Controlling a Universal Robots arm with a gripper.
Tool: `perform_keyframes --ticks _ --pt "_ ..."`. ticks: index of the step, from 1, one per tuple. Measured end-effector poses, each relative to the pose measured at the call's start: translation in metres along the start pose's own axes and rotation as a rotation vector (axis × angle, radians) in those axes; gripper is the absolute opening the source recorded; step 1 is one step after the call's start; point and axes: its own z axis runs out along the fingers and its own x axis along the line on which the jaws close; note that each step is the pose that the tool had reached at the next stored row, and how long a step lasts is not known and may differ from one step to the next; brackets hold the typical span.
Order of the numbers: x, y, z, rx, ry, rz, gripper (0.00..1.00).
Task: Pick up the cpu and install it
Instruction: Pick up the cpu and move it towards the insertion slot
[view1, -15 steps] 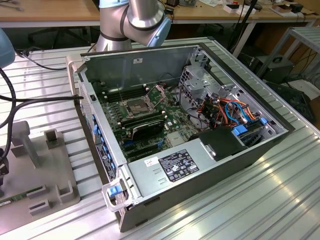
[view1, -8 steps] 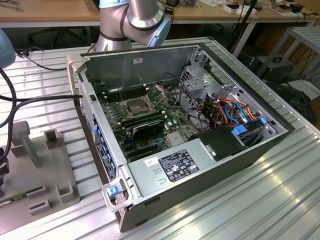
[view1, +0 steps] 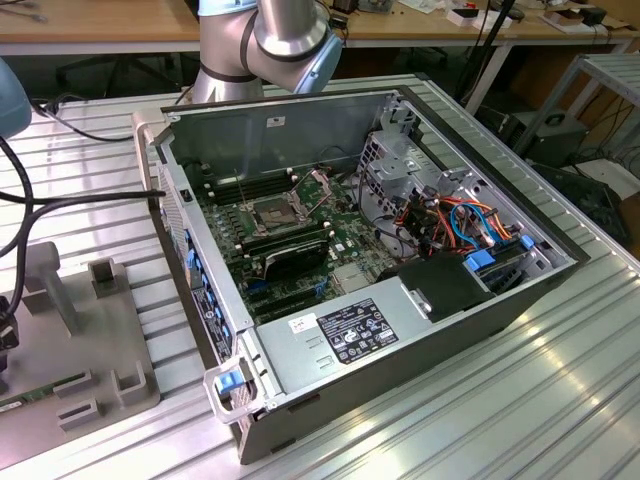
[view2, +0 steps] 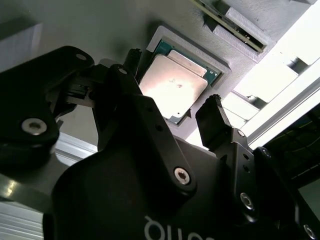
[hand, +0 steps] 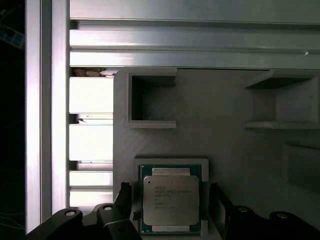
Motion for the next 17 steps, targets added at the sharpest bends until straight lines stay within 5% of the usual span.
perform_keyframes --ticks 10,12,17 --pt "0.0 0.0 0.0003 0.0001 0.0001 0.0 0.72" --pt "0.0 0.0 0.0004 0.0 0.0 0.0 0.64" --pt "-0.0001 0.0 -0.0002 0.0 -0.0002 0.0 0.64"
